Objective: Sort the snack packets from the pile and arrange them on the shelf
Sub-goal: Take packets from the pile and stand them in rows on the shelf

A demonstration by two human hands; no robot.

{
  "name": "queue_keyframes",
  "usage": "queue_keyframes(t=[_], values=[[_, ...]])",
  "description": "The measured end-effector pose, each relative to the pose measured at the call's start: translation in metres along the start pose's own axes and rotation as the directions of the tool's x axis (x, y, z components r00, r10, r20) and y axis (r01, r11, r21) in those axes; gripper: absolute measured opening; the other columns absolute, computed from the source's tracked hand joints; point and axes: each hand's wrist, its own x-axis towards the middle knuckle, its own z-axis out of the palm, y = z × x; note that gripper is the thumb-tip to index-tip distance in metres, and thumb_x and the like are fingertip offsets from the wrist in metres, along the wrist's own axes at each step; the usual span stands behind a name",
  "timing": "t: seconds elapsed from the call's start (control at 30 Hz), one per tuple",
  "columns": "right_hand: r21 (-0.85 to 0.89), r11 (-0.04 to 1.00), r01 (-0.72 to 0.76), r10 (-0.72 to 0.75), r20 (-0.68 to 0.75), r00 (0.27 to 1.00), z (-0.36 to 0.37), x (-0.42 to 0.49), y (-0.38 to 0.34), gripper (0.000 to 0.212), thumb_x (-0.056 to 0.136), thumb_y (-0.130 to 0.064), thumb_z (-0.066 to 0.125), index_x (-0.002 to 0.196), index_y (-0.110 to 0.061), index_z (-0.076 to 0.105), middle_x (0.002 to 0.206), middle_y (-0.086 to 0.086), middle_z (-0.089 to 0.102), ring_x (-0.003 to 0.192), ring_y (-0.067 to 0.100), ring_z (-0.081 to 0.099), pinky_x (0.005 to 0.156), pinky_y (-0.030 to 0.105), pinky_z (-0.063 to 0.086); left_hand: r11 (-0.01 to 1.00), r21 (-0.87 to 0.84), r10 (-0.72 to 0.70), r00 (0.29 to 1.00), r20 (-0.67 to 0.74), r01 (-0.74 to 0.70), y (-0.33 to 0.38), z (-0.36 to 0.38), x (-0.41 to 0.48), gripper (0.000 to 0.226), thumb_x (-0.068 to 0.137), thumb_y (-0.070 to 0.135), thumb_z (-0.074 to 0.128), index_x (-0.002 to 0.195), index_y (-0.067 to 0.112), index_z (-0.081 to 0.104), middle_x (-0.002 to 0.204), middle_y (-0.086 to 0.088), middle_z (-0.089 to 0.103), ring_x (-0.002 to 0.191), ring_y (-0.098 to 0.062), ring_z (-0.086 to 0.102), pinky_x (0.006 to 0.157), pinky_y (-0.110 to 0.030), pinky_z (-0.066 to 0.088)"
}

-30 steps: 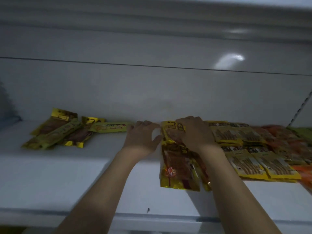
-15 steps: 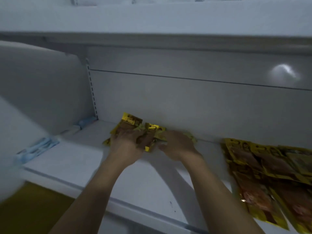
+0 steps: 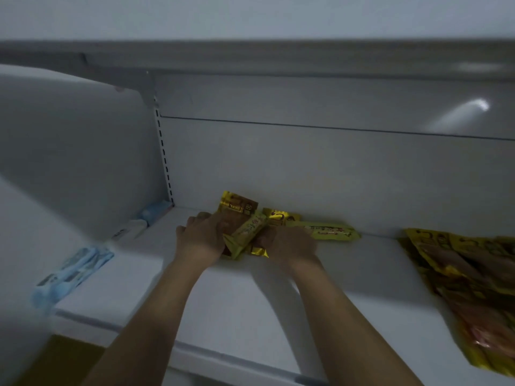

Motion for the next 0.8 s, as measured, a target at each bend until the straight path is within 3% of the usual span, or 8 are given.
queue_keyframes(t=[0.2,0.37,0.5,0.63,0.8], values=[[-0.001,0.998,-0.068,0.067,-0.063,0.996,0.018,0.013,-0.008,0.041,0.093,-0.056,0.048,0.117,-0.030,0.067,0.123,0.002,0.065,0.118,0.026,0.059,0.089,0.033,0.044,0.994,-0.102,-0.021,0.999,0.044,0.025,-0.012,0.002,0.034,0.036,0.102,0.032,0.038,0.136,0.036,0.051,0.133,-0.005,0.055,0.125,-0.030,0.048,0.106,-0.044,0.032],[0.009,0.991,-0.131,0.131,-0.130,0.983,0.033,0.026,-0.007,0.047,0.089,-0.062,0.048,0.119,-0.030,0.065,0.127,0.006,0.061,0.122,0.030,0.051,0.093,0.036,0.043,0.982,-0.177,-0.028,0.975,0.221,0.068,-0.018,0.016,0.046,0.038,0.102,0.043,0.041,0.139,0.042,0.048,0.146,0.001,0.049,0.133,-0.028,0.044,0.112,-0.044,0.028],[0.157,0.981,-0.111,0.137,-0.166,0.976,0.039,0.032,0.001,0.043,0.080,-0.054,0.066,0.114,-0.027,0.062,0.122,0.007,0.058,0.117,0.027,0.053,0.091,0.036,0.046,0.975,-0.221,0.016,0.988,0.153,0.018,-0.022,0.029,0.044,0.035,0.095,0.050,0.053,0.129,0.040,0.057,0.133,0.004,0.060,0.125,-0.027,0.052,0.103,-0.040,0.036],[0.379,0.924,-0.050,0.115,-0.151,0.982,0.041,0.035,0.005,0.052,0.068,-0.038,0.080,0.116,-0.026,0.061,0.119,0.006,0.059,0.109,0.026,0.058,0.085,0.033,0.049,0.940,-0.342,0.034,0.996,0.084,-0.003,-0.024,0.030,0.044,0.034,0.084,0.039,0.069,0.117,0.029,0.066,0.119,-0.003,0.066,0.116,-0.027,0.058,0.092,-0.032,0.040],[0.391,0.920,0.020,0.083,-0.243,0.966,0.031,0.030,0.011,0.047,0.062,-0.020,0.082,0.106,-0.029,0.070,0.107,0.004,0.066,0.103,0.023,0.058,0.077,0.028,0.045,0.871,-0.491,-0.009,0.998,-0.063,-0.023,-0.024,0.026,0.043,0.035,0.078,0.003,0.072,0.112,0.013,0.071,0.111,-0.016,0.067,0.107,-0.033,0.060,0.077,-0.019,0.033]])
